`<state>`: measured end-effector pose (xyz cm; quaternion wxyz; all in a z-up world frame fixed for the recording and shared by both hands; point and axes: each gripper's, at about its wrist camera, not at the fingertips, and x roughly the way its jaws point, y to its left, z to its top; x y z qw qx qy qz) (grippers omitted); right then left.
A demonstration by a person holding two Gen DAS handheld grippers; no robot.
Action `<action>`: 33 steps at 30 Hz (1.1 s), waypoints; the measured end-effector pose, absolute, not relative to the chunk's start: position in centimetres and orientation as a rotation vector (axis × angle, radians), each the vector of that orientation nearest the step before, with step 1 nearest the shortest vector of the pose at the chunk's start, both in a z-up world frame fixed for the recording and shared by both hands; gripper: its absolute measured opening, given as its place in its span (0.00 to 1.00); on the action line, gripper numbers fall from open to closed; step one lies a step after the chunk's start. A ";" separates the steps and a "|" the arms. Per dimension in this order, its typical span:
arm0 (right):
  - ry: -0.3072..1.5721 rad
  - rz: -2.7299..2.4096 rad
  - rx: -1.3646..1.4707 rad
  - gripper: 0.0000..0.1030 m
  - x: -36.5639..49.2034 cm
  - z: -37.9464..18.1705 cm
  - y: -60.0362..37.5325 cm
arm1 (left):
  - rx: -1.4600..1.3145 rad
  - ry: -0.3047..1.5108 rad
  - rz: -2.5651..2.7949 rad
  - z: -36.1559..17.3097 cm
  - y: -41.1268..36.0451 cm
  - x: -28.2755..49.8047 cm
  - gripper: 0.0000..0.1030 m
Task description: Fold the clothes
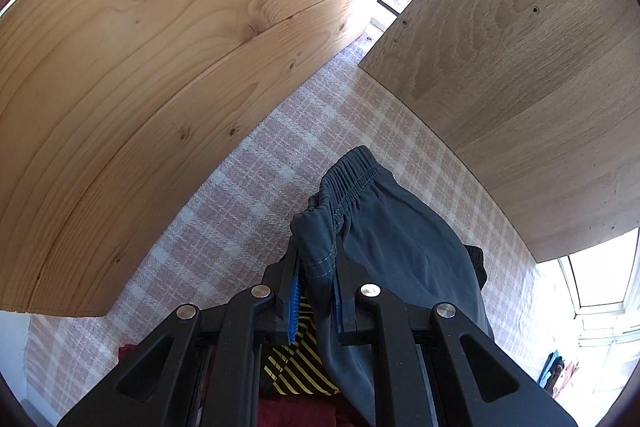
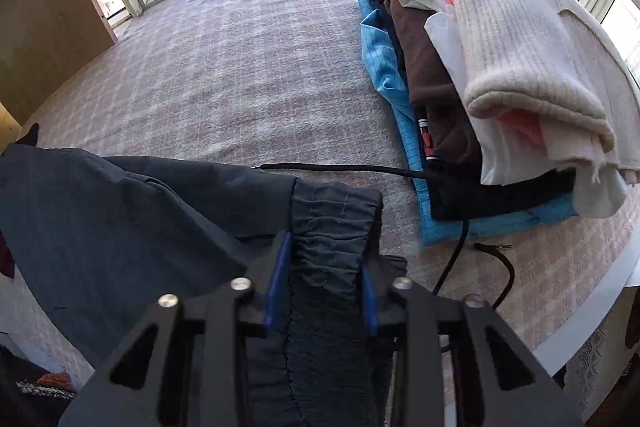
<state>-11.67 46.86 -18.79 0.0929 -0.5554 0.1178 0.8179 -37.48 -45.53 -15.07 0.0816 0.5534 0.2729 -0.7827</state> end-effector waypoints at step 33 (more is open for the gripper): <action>0.189 2.183 -1.582 0.26 -7.8 -14.5 48.0 | 1.714 0.797 -2.441 -15.0 -44.8 -39.1 0.12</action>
